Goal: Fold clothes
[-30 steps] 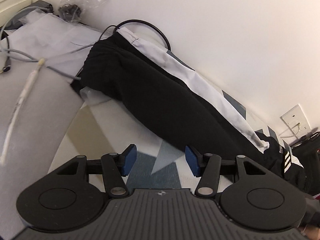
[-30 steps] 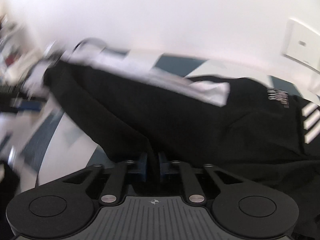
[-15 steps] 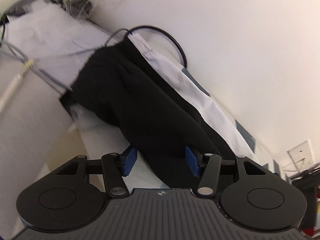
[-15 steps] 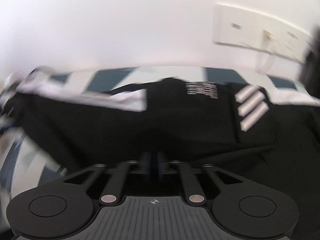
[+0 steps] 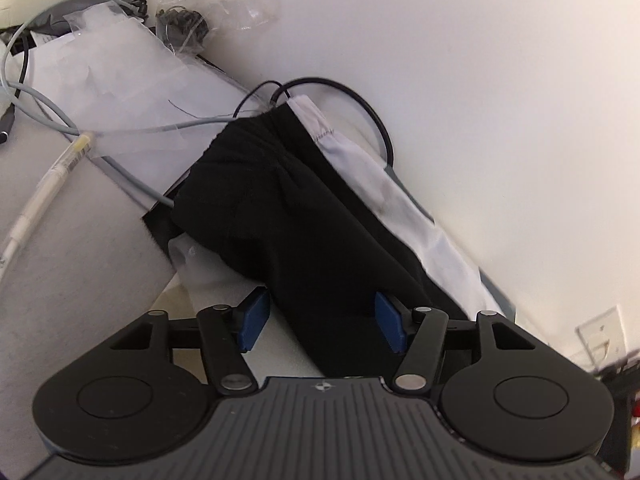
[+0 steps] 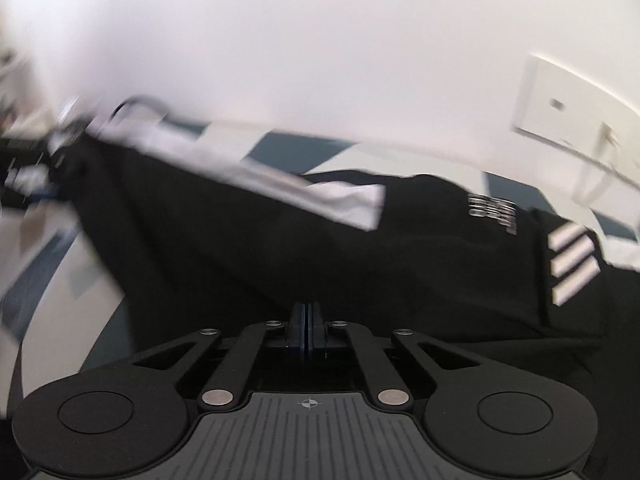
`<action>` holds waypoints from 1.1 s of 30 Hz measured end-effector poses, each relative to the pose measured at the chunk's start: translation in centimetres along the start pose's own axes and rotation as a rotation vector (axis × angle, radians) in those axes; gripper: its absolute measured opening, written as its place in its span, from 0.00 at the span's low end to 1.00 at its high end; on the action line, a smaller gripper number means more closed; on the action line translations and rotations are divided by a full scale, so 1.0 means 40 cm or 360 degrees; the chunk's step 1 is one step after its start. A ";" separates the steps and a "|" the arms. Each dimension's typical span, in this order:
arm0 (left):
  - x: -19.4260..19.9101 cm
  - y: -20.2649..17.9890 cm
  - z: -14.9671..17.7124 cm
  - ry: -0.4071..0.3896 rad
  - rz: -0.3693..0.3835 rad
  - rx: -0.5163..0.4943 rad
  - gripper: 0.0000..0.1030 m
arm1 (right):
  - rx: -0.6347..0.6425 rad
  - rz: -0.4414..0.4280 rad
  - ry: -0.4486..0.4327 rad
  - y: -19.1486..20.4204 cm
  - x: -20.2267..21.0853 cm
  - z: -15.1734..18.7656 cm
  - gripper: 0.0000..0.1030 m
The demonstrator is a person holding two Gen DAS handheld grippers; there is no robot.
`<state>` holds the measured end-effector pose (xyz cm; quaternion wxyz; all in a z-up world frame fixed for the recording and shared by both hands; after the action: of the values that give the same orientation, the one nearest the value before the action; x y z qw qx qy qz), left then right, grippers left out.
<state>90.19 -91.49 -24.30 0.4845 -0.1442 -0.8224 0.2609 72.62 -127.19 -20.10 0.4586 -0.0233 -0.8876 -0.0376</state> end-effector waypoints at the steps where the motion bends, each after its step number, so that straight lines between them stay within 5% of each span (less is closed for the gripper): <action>1: -0.005 0.004 -0.009 -0.0019 0.0016 0.0045 0.57 | -0.0040 0.0040 -0.0012 -0.019 0.004 -0.005 0.00; 2: -0.010 0.008 -0.017 -0.0039 0.0031 0.0091 0.54 | -0.0080 0.0037 -0.0008 -0.036 0.009 -0.006 0.00; 4: -0.019 0.017 -0.029 -0.0052 0.0006 0.0152 0.12 | -0.0160 0.0028 0.0000 -0.070 0.018 -0.008 0.00; 6: -0.015 0.010 -0.034 -0.0074 -0.0052 0.0120 0.08 | -0.0077 -0.0047 0.0000 -0.060 0.036 -0.009 0.01; 7: -0.007 0.001 -0.034 -0.0093 -0.0080 0.0077 0.06 | -0.0034 -0.0084 0.0000 -0.055 0.046 -0.008 0.08; 10: 0.024 -0.021 -0.024 -0.0116 -0.0214 -0.0027 0.05 | 0.0149 -0.0224 0.0029 0.021 0.070 0.008 0.63; 13: 0.090 -0.023 -0.012 -0.0134 -0.0274 -0.0024 0.05 | 0.0264 -0.0289 0.0102 0.083 0.051 0.034 0.62; 14: 0.117 -0.023 -0.009 -0.0147 -0.0286 -0.0025 0.05 | 0.0302 -0.0282 0.0131 0.100 0.040 0.042 0.55; 15: 0.146 -0.023 -0.001 -0.0157 -0.0291 -0.0024 0.05 | 0.0313 -0.0278 0.0146 0.101 0.029 0.047 0.45; 16: 0.175 -0.023 0.009 -0.0170 -0.0297 -0.0030 0.05 | 0.0323 -0.0275 0.0160 0.102 0.018 0.053 0.10; 17: 0.202 -0.022 0.020 -0.0182 -0.0318 -0.0042 0.05 | 0.0288 -0.0304 0.0169 0.097 0.016 0.053 0.08; 22: 0.238 0.028 0.114 -0.0058 -0.0563 -0.0053 0.08 | 0.0322 -0.0476 0.0267 0.078 0.046 0.057 0.11; 25: 0.240 0.056 0.148 0.0047 -0.0673 -0.0009 0.16 | 0.0387 -0.0464 0.0320 0.057 0.070 0.046 0.33; 28: 0.280 0.027 0.144 -0.0045 -0.0638 -0.0069 0.19 | 0.0341 -0.0441 0.0169 0.017 0.136 -0.013 0.51; 31: 0.303 -0.056 0.120 -0.0169 -0.0578 -0.0266 0.21 | 0.0321 -0.0209 0.0029 -0.053 0.132 -0.089 0.56; 33: 0.274 -0.118 0.108 -0.0162 -0.0497 -0.0383 0.32 | 0.0356 -0.0004 -0.0015 -0.092 0.100 -0.132 0.56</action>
<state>81.14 -91.22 -15.40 0.4563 -0.0584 -0.8834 0.0893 74.32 -131.30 -13.94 0.4541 0.0289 -0.8884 0.0612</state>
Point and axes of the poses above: each gripper's, at about its wrist camera, not at the fingertips, and x roughly against the way its jaws point, y to its left, z to its underside, the point moved 8 cm from there along -x, roughly the way its jaws point, and after that the axes turned 8 degrees about y, right-handed, at the moved point
